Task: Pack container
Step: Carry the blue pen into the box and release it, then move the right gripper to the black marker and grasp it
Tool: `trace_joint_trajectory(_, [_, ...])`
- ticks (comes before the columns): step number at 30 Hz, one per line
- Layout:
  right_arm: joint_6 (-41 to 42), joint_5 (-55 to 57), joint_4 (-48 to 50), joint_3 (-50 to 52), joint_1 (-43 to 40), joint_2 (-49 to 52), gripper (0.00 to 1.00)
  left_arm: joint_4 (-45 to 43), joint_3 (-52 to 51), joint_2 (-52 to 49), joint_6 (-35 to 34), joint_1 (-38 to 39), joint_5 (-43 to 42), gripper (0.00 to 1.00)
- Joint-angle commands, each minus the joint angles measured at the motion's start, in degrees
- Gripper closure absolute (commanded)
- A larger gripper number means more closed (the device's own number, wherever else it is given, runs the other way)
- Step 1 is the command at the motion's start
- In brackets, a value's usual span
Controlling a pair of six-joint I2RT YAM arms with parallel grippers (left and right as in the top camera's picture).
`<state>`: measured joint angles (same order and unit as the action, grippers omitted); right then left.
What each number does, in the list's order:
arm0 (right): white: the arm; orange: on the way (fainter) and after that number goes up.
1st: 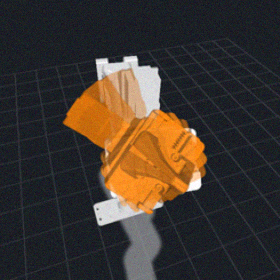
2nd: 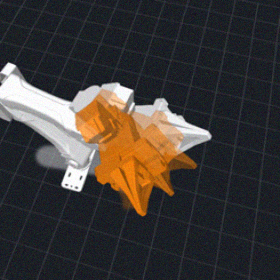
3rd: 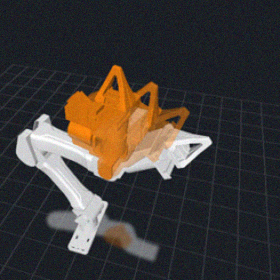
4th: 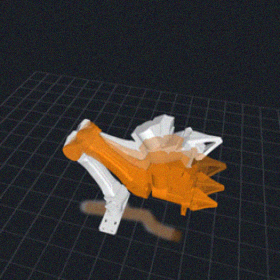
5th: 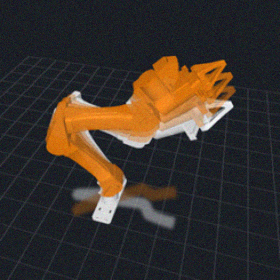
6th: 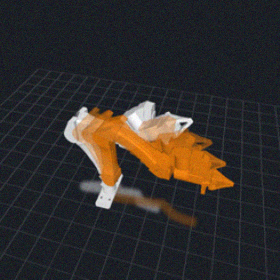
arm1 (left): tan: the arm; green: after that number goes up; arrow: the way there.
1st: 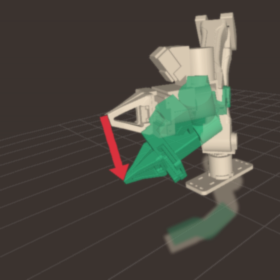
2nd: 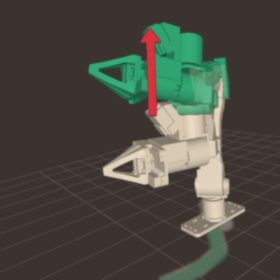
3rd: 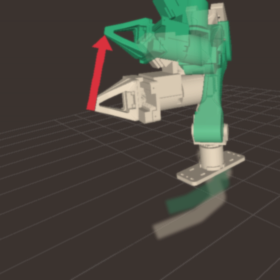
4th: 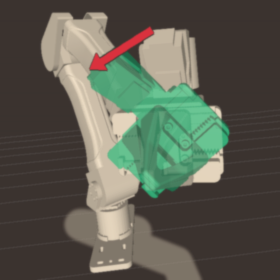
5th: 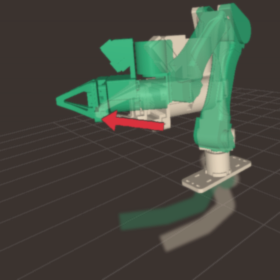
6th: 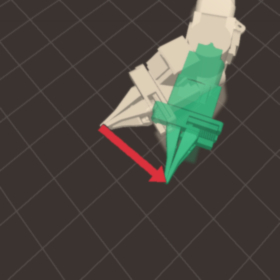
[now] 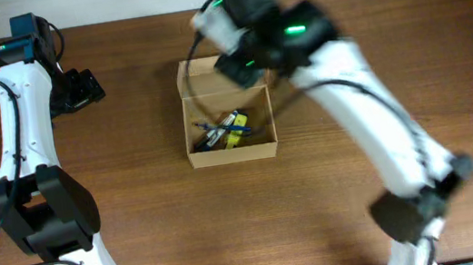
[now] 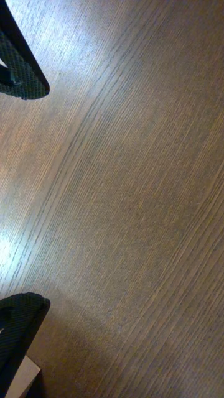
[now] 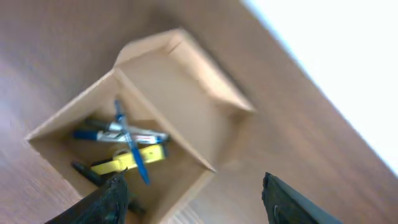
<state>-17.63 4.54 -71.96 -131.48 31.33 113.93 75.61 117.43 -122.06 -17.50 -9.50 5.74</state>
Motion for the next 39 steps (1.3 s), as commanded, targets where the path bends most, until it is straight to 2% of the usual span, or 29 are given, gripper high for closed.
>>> trace_joint_trajectory(1, [6.23, 2.21, -0.74, -1.18, -6.58, -7.43, 0.30, 0.00, -0.17, 0.11, 0.66, 0.07, -0.39, 0.00])
trace_joint_trajectory(9, [15.91, 1.53, -6.32, 4.24, -25.99, -10.54, 0.36, 0.00, -0.17, 0.11, 0.66, 0.07, -0.39, 0.00])
trace_joint_trajectory(13, [17.59, -0.72, -6.64, 14.69, -32.74, -10.45, 0.37, 0.00, -0.17, 0.11, 0.66, 0.07, -0.42, 0.00])
trace_joint_trajectory(14, [17.73, -1.84, -5.16, 20.92, -34.93, -10.45, 0.39, 0.00, -0.17, 0.11, 0.66, 0.07, -0.39, 0.00])
trace_joint_trajectory(20, [17.62, -6.60, 2.14, 38.49, -38.82, -10.45, 0.38, 0.00, -0.17, 0.11, 0.66, 0.07, -0.39, 0.00])
trace_joint_trajectory(26, [16.33, -9.18, 9.25, 50.07, -41.40, -10.45, 0.34, 0.00, -0.17, 0.11, 0.66, 0.07, -0.39, 0.00])
trace_joint_trajectory(34, [11.30, -9.05, 11.89, 55.39, -47.65, -10.45, 0.33, 0.00, -0.17, 0.11, 0.66, 0.07, -0.39, 0.00])
trace_joint_trajectory(39, [8.83, -9.09, 11.91, 58.12, -50.53, -10.43, 0.38, 0.00, -0.17, 0.11, 0.66, 0.07, -0.39, 0.00])
